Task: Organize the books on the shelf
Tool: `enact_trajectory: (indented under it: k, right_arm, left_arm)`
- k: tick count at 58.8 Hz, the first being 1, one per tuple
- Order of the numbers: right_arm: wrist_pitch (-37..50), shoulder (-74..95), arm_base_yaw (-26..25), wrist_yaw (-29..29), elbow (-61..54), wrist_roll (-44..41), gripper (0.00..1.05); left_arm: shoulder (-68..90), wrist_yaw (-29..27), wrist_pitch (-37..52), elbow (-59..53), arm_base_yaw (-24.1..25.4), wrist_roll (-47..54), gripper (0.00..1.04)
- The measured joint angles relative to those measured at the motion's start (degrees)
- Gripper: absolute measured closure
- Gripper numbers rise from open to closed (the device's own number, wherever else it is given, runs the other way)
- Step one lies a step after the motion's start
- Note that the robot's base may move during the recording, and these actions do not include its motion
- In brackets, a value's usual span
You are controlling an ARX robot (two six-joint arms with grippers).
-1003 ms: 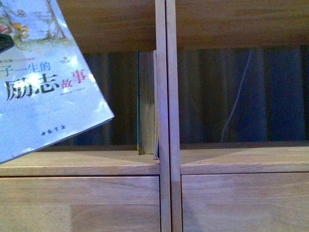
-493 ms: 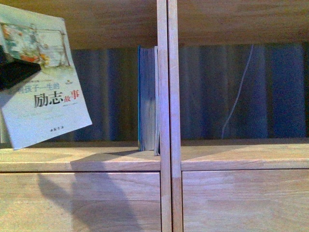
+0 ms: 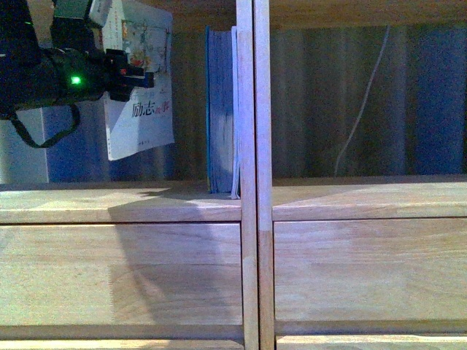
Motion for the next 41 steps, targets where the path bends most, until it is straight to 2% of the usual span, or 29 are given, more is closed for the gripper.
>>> enact_trajectory:
  k: [4,9,12,17,41]
  right_arm:
    - [0.1,-0.9,1.5,1.2,-1.1,-0.4,0.66]
    - [0.4,-2.6,4.1,3.8,-2.5,-1.0,0.81]
    - [0.4,-3.5,8.1,9.3,-3.2,-1.2,0.9]
    - [0.6,-4.2,11.8,11.0,-4.5,-1.4,1.02]
    - [1.6,-7.0,12.7,11.8,-8.1,-1.7,1.02]
  left_arm:
    - [1.5,-1.4,-1.0,2.1,-0.5,1.2,0.98]
    - [4.0,-2.8,-2.5,4.9,-1.3,3.2,0.98]
    - [4.5,-3.3,-2.9,5.3,-1.7,3.7,0.98]
    - [5.2,-4.4,-3.5,5.7,-2.5,4.1,0.98]
    - [6.1,-13.5,-10.1,8.8,-7.9,2.6,0.98]
